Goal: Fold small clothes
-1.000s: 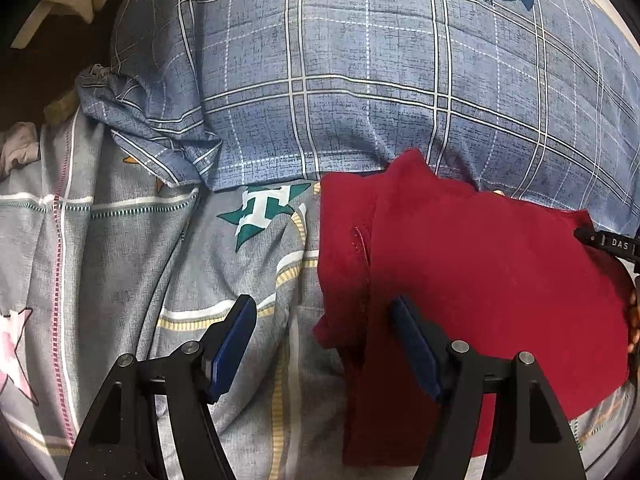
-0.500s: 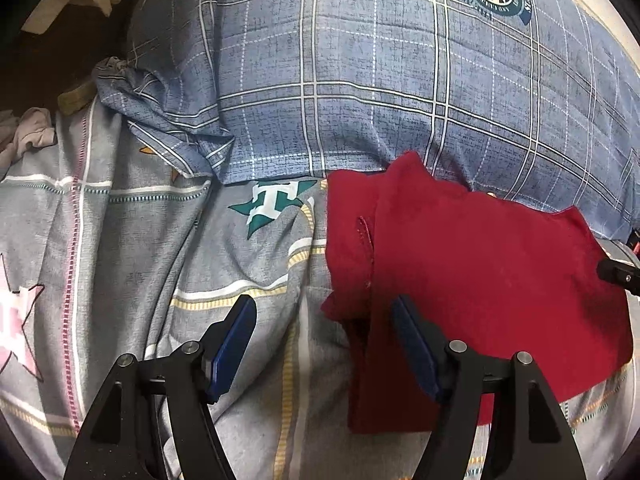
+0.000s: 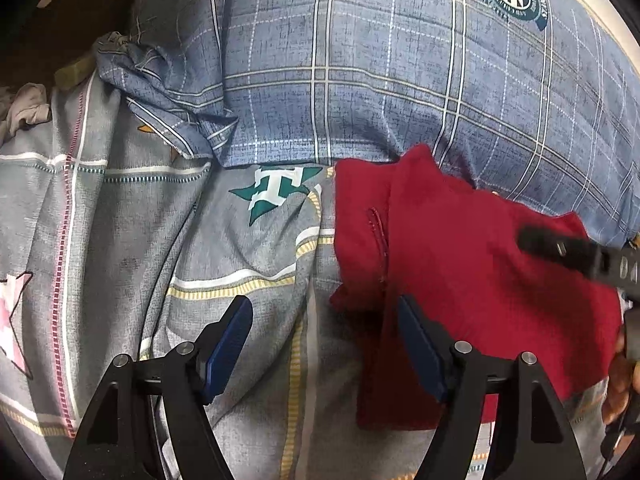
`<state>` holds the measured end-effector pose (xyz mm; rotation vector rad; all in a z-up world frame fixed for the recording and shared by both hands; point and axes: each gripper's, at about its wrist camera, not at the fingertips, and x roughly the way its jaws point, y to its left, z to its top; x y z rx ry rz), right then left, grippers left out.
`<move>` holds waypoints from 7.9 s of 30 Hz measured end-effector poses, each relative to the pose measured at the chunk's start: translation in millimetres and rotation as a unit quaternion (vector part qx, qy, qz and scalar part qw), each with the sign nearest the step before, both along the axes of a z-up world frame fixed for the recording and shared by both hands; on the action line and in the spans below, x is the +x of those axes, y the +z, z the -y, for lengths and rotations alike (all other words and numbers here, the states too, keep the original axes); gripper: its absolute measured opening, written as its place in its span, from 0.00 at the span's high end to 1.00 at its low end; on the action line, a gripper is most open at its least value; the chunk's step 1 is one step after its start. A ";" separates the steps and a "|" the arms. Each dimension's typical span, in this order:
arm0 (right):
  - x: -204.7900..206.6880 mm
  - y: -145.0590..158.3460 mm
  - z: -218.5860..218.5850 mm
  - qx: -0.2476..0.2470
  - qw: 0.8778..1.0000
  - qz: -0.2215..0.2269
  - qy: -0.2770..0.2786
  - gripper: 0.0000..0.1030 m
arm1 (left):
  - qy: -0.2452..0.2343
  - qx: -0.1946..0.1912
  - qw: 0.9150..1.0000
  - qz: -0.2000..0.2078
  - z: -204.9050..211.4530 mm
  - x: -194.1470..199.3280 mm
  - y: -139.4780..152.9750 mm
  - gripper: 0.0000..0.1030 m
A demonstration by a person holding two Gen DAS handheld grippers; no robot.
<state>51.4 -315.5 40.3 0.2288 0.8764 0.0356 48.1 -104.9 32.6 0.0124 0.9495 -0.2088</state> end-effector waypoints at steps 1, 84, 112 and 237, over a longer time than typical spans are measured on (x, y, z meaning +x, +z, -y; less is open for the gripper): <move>6.1 1.0 -4.3 0.007 1.000 0.002 0.005 0.28 | 0.000 0.000 1.000 -0.002 0.5 1.2 -1.2 0.27; 125.6 -32.0 -102.0 -0.005 0.997 -0.036 0.074 0.20 | 0.023 -0.032 0.998 -0.040 -16.8 23.6 -18.4 0.18; 29.0 -39.5 2.2 0.103 0.993 0.053 0.032 0.15 | 0.030 -0.028 0.999 -0.009 -16.1 15.5 -14.1 0.16; 84.9 -25.3 -87.5 -0.009 0.997 -0.003 0.076 0.62 | -0.049 -0.081 0.995 -0.035 1.8 33.6 -27.0 0.53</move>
